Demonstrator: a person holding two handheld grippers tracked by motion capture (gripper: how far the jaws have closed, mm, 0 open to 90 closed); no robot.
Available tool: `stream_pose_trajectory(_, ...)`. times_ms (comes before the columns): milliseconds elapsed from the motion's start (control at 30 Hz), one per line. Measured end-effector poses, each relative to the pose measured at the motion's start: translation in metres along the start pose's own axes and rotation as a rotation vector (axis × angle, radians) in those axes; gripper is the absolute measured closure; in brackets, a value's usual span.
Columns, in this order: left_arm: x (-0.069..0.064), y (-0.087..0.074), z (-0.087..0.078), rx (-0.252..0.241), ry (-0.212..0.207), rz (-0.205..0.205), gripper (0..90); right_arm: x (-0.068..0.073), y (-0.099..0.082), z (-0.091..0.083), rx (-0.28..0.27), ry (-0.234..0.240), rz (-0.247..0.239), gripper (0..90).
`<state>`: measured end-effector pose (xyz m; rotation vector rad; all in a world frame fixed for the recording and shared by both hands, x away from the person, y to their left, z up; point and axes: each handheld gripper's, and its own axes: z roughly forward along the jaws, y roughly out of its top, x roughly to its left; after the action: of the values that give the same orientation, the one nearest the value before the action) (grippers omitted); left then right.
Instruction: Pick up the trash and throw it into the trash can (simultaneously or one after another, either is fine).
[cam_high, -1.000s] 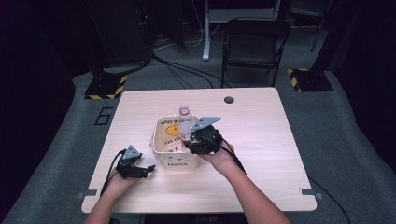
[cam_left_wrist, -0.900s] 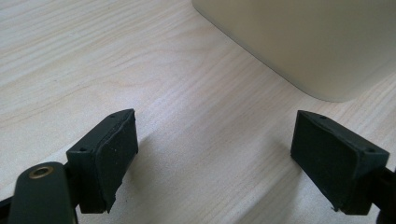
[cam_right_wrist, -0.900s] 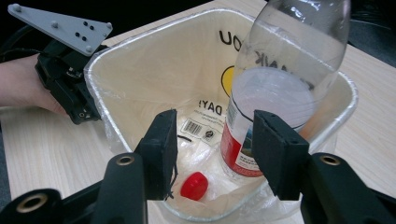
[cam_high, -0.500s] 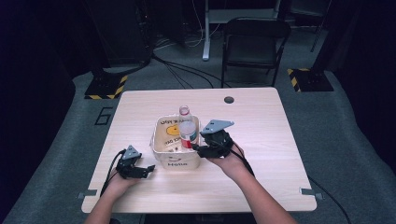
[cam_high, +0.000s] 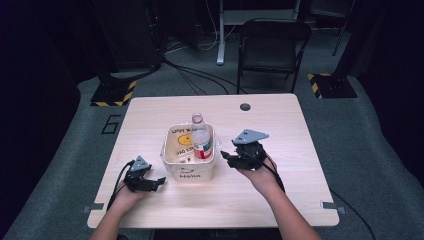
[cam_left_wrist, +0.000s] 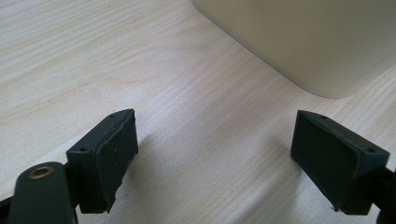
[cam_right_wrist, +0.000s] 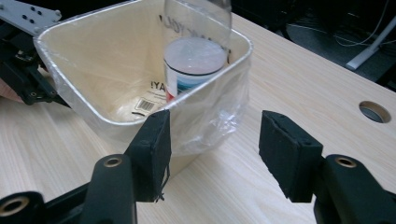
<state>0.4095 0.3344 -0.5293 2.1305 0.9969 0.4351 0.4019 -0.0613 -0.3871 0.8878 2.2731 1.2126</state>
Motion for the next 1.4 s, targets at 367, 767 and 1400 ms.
stream_pose_trajectory(367,0.0,-0.001,-0.001,0.004,-0.001,0.001,14.7,-0.02,-0.026,-0.026,-0.008,-0.053,0.052,42.3)
stream_pose_trajectory(767,0.001,0.0,-0.002,0.007,0.0,0.006,14.7,-0.039,-0.069,-0.042,0.004,-0.091,0.129,40.4)
stream_pose_trajectory(1400,0.0,-0.001,0.0,-0.005,0.004,-0.01,14.7,-0.046,-0.115,-0.037,0.088,-0.139,0.183,40.2)
